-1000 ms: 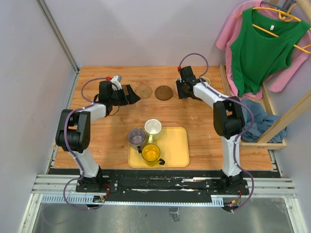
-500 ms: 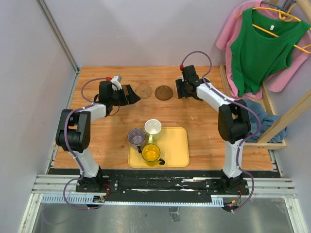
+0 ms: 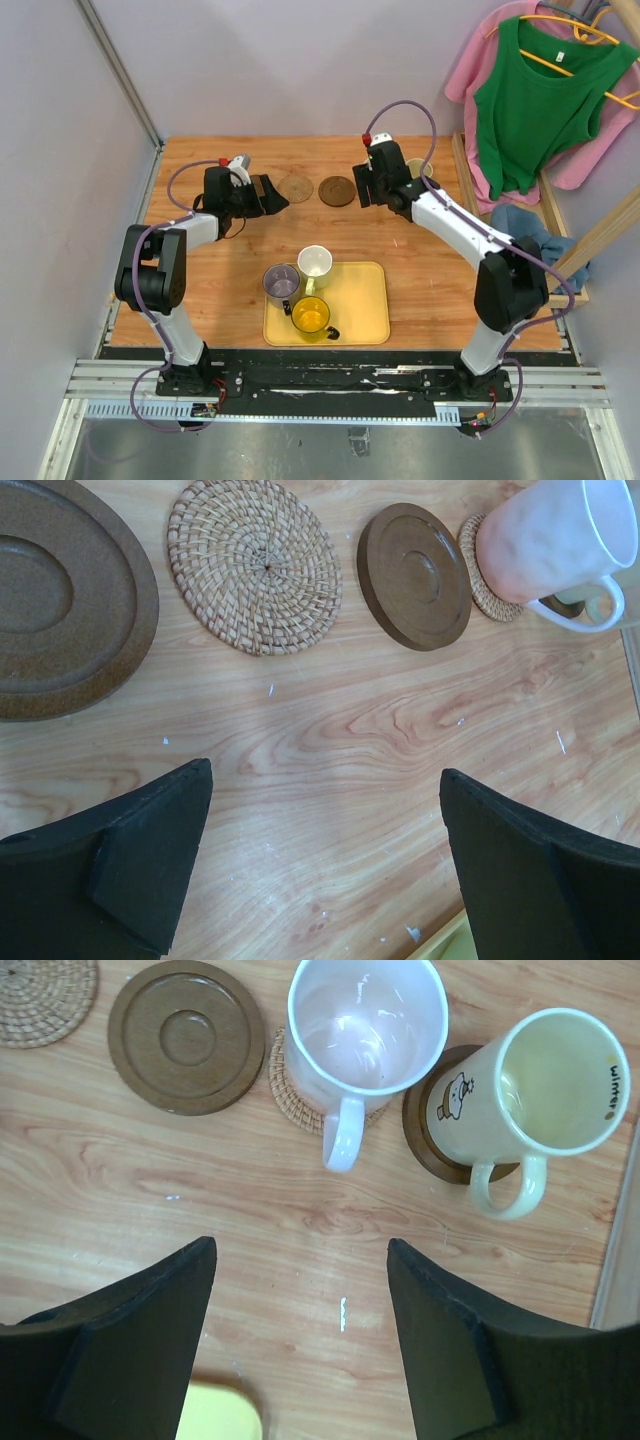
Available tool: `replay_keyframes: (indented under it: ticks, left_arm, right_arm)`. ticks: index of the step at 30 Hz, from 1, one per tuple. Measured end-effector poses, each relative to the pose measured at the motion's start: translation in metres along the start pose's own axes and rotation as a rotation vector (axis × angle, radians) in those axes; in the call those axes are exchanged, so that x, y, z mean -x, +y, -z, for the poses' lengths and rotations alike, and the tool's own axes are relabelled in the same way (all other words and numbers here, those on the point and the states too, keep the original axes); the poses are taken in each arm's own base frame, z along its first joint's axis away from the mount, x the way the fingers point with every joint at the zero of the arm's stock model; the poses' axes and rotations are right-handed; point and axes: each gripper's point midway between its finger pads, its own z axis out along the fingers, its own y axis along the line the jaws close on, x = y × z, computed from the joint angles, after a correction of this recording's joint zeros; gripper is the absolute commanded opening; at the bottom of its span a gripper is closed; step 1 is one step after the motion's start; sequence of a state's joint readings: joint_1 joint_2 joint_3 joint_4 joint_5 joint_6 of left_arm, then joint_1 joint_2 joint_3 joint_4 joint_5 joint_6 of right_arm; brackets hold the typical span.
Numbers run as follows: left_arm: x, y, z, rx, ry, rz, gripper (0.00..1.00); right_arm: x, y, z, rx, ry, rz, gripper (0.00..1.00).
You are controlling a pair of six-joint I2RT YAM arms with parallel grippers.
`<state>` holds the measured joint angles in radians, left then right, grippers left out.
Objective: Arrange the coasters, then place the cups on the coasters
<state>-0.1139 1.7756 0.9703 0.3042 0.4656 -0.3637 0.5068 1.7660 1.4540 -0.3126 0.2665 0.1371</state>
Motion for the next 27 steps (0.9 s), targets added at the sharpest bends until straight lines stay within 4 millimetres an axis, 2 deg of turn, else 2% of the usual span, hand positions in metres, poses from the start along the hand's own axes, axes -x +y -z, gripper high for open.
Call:
replay_keyframes:
  ticks: [4, 7, 17, 22, 27]
  left_arm:
    - [0.000, 0.000, 0.000, 0.000, 0.000, 0.000, 1.00]
    - [0.000, 0.000, 0.000, 0.000, 0.000, 0.000, 1.00]
    - [0.000, 0.000, 0.000, -0.003, 0.001, 0.000, 1.00]
    - [0.000, -0.001, 0.000, -0.005, 0.001, 0.000, 1.00]
    - [0.000, -0.002, 0.000, -0.009, 0.001, 0.003, 1.00]
  right_arm:
    - [0.003, 0.007, 0.023, 0.044, -0.050, -0.002, 0.72]
    - [-0.003, 0.015, 0.035, 0.107, -0.058, -0.002, 0.72]
    - [-0.061, 0.072, 0.071, 0.498, 0.032, 0.056, 0.72]
    - [-0.063, 0.099, 0.090, 0.614, 0.028, 0.073, 0.80]
    - [-0.066, 0.129, 0.107, 0.698, 0.023, 0.073, 0.75]
